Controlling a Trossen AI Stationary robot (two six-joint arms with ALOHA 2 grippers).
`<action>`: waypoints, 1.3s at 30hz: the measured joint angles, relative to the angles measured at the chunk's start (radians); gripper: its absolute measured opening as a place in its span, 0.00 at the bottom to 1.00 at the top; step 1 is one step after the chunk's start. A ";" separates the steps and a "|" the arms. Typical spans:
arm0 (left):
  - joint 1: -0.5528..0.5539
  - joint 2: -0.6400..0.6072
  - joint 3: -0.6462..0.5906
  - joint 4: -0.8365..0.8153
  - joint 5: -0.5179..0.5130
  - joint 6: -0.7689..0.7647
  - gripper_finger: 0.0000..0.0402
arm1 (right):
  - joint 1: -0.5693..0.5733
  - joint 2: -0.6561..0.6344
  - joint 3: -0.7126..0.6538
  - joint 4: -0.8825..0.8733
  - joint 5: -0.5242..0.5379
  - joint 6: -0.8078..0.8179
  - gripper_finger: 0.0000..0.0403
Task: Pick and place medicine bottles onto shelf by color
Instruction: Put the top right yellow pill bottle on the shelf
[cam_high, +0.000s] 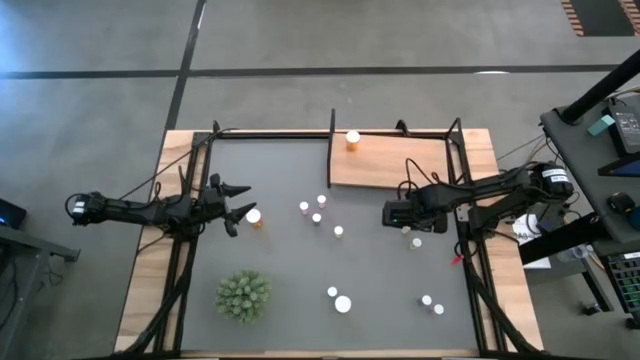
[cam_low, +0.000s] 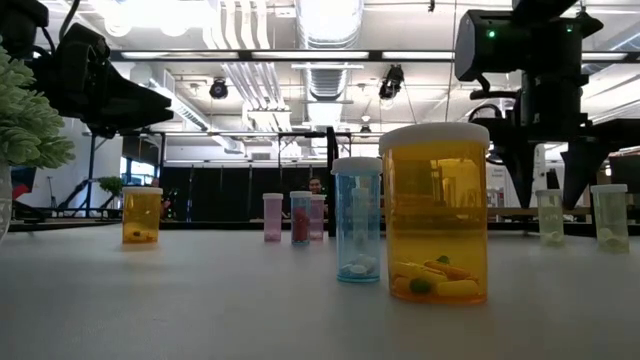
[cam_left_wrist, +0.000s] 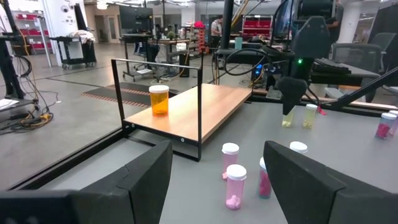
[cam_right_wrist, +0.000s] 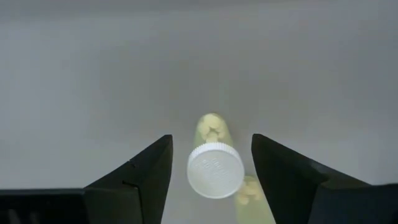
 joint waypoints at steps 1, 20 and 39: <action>0.000 0.000 0.000 0.000 0.000 0.000 0.59 | 0.000 0.000 0.000 0.001 0.000 0.003 0.51; 0.000 0.000 0.000 0.000 0.000 0.000 0.59 | 0.000 0.000 -0.002 0.007 0.000 0.043 0.51; 0.000 0.000 0.000 0.000 0.000 0.000 0.59 | 0.000 0.001 -0.006 0.001 0.000 0.084 0.50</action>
